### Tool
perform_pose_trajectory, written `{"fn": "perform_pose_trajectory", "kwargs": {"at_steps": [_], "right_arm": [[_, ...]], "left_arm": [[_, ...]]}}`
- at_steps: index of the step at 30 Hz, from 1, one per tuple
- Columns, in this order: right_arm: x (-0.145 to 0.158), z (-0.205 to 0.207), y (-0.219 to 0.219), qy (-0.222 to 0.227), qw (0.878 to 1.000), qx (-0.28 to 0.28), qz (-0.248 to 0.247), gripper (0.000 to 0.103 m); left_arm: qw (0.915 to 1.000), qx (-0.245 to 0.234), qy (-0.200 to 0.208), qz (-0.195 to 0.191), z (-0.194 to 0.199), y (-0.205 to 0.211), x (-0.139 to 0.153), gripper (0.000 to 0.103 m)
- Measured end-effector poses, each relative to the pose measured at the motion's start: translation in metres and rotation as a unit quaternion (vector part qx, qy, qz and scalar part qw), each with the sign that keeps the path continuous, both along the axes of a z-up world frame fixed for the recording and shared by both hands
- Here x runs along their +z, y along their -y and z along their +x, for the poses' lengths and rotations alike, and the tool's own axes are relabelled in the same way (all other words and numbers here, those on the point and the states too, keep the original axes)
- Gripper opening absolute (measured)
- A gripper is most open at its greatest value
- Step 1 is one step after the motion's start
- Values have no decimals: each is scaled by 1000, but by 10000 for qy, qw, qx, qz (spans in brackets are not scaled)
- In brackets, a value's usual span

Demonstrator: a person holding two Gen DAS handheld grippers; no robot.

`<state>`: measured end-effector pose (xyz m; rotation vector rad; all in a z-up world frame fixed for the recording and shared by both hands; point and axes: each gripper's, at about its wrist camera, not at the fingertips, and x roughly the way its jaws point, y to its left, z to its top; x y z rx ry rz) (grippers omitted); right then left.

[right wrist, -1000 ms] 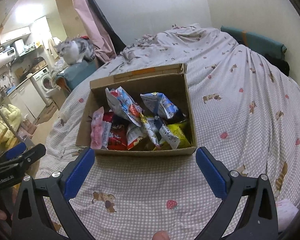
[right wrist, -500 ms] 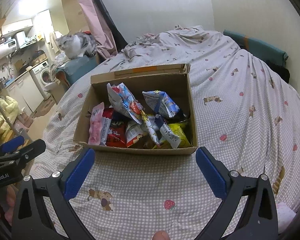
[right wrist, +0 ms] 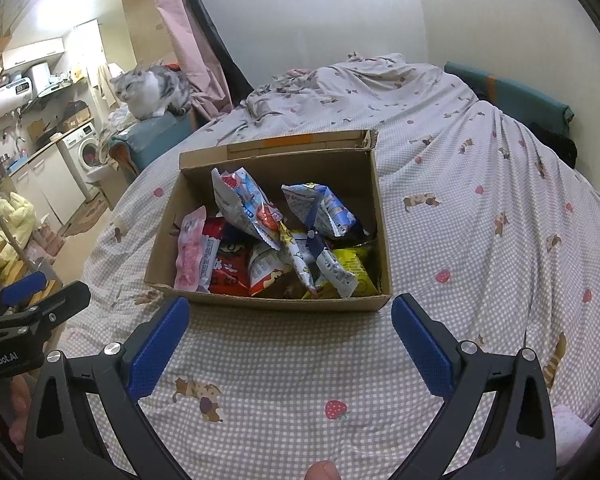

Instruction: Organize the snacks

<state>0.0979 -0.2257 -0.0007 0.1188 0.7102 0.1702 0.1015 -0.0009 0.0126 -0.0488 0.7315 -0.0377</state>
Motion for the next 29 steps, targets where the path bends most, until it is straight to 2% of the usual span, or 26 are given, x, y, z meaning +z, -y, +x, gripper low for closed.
{"fn": "perform_pose_trajectory", "kwargs": {"at_steps": [29], "right_arm": [[1, 1, 3, 12, 10000, -25, 30, 103]], "left_arm": [[10000, 71, -31, -5, 1, -4, -2, 103]]}}
